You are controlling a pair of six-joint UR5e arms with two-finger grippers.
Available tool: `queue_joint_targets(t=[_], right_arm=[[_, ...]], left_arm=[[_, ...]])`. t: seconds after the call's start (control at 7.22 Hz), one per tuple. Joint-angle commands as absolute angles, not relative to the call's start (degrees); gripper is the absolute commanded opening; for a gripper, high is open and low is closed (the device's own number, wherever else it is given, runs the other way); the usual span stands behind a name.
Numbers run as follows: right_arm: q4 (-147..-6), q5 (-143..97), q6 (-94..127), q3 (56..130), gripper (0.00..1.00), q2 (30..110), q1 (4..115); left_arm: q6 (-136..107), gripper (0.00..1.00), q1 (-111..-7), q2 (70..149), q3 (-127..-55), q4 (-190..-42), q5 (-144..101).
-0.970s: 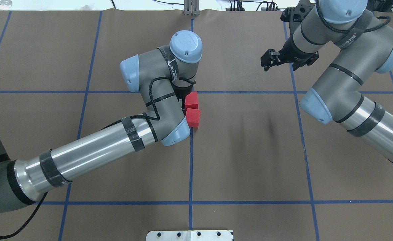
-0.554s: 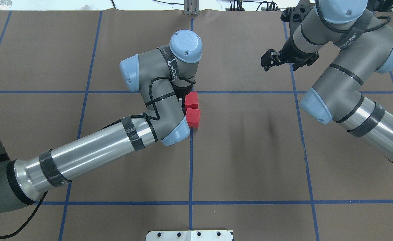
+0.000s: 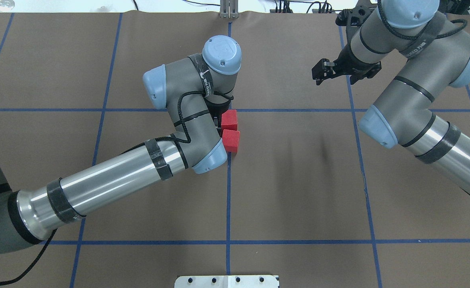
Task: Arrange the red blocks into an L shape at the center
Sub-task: 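Press the cube against the center cubes with the left gripper, then open the left gripper and lift both arms away from the cubes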
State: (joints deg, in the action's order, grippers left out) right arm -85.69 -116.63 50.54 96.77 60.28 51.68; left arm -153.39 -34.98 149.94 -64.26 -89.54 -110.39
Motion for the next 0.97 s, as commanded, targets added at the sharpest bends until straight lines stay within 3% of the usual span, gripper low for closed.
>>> queue_joint_targets(t=[0.0,0.28,0.83], right_arm=[[-85.69,-116.63,50.54,96.77,0.99,60.21,51.68],[-85.87,-116.63,50.54,96.77,0.99,60.12,51.94],[-86.22,-116.72,50.36,96.77,0.99,60.47,53.87]], left_arm=[[-152.84,1.00,-35.07,149.94,-64.51,-89.21,-110.56],[-152.75,1.00,-35.42,149.77,-66.43,-85.98,-113.36],[-142.46,1.00,-40.76,146.52,-86.88,-68.44,-114.43]])
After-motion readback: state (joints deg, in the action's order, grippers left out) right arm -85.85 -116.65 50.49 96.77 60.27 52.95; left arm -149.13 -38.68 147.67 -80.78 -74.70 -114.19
